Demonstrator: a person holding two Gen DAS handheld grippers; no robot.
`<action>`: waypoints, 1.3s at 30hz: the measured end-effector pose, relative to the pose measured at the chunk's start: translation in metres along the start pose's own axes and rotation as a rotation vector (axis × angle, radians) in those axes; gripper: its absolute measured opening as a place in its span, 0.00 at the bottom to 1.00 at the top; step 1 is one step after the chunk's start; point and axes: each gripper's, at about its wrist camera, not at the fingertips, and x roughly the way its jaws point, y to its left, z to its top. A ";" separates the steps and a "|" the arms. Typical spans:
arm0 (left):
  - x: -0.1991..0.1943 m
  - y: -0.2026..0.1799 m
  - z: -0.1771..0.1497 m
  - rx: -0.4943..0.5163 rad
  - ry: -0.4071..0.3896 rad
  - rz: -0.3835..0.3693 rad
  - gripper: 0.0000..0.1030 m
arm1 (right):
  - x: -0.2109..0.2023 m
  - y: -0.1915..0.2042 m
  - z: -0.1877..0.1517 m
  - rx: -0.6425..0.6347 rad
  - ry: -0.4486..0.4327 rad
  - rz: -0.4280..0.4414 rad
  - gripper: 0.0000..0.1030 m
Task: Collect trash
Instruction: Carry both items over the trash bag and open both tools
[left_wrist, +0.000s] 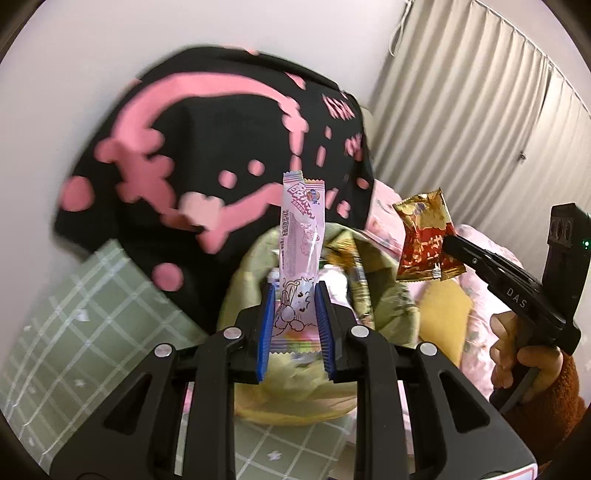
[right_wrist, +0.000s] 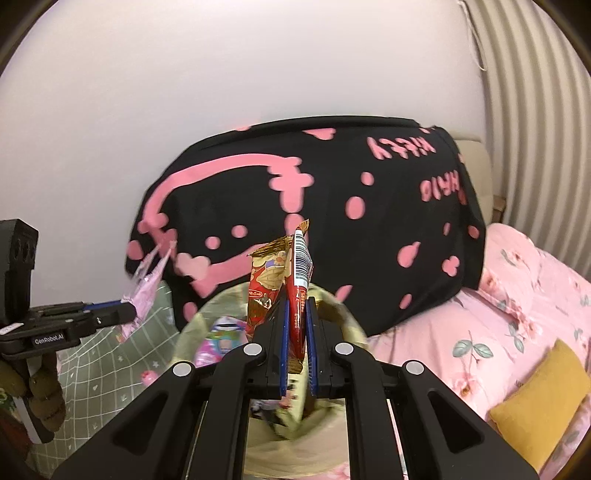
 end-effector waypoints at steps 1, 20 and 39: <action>0.011 -0.003 0.001 -0.004 0.023 -0.022 0.20 | 0.000 -0.006 -0.001 0.007 -0.001 -0.009 0.09; 0.100 -0.032 -0.012 -0.019 0.189 -0.081 0.44 | -0.006 -0.061 -0.019 0.078 0.032 -0.080 0.09; 0.001 0.035 -0.031 -0.132 0.019 0.128 0.48 | 0.061 0.034 -0.024 -0.068 0.154 0.106 0.09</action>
